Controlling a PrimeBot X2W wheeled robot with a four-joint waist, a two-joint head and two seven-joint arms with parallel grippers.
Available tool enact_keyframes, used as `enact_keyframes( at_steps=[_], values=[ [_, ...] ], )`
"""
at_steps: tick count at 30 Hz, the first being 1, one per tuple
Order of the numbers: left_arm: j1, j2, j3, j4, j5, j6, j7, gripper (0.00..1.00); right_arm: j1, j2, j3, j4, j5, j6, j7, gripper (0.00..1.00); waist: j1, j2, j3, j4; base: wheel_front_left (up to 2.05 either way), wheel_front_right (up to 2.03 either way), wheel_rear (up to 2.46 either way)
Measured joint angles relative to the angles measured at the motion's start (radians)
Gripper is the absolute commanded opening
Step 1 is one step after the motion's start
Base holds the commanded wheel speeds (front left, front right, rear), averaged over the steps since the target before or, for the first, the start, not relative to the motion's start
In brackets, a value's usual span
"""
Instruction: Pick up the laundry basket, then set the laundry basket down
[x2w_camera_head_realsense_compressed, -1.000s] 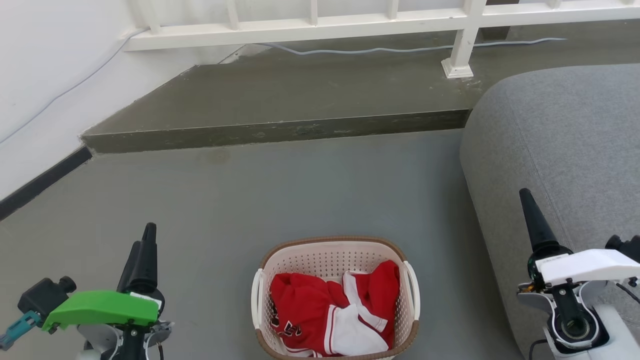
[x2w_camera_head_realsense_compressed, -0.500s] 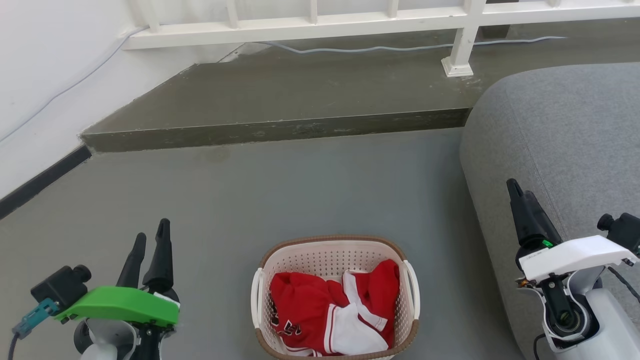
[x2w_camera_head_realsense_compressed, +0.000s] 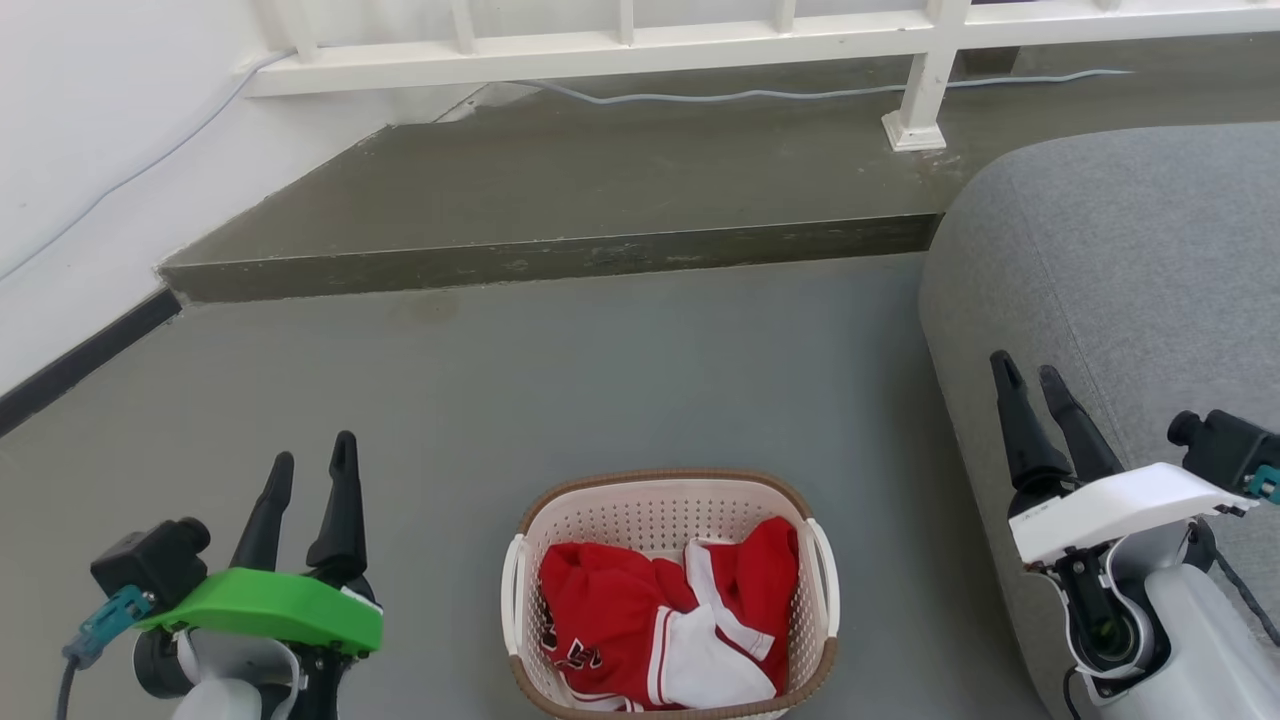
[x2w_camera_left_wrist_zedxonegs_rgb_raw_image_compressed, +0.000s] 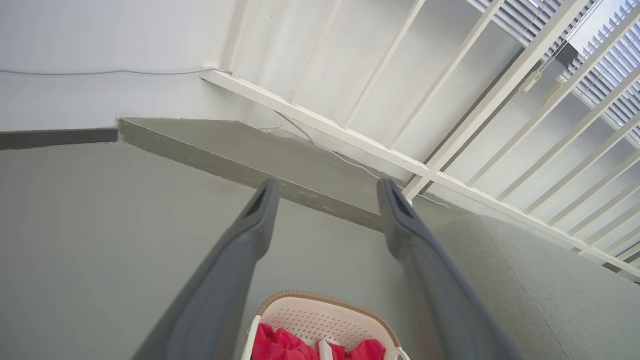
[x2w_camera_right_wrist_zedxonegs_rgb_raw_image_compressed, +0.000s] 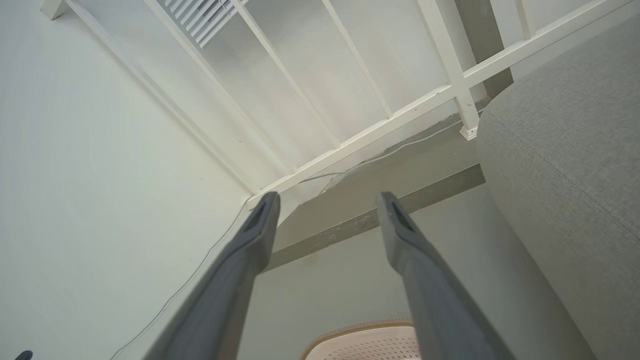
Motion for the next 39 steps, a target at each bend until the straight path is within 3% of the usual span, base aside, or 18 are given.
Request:
enact_keyframes(
  at_steps=[33, 39],
  values=[
    [-0.025, -0.012, -0.049, -0.05, 0.408, 0.003, -0.102, 1.0, -0.039, -0.008, 0.059, -0.006, -0.408, -0.031, -0.098, 1.0, 0.0, 0.0, 0.002, 0.0, 0.0, 0.0, 0.0],
    [-0.026, -0.013, -0.049, -0.051, 0.419, 0.003, -0.102, 1.0, -0.04, -0.007, 0.058, -0.008, -0.421, -0.03, -0.1, 1.0, 0.0, 0.0, 0.002, 0.0, 0.0, 0.0, 0.0]
  ],
)
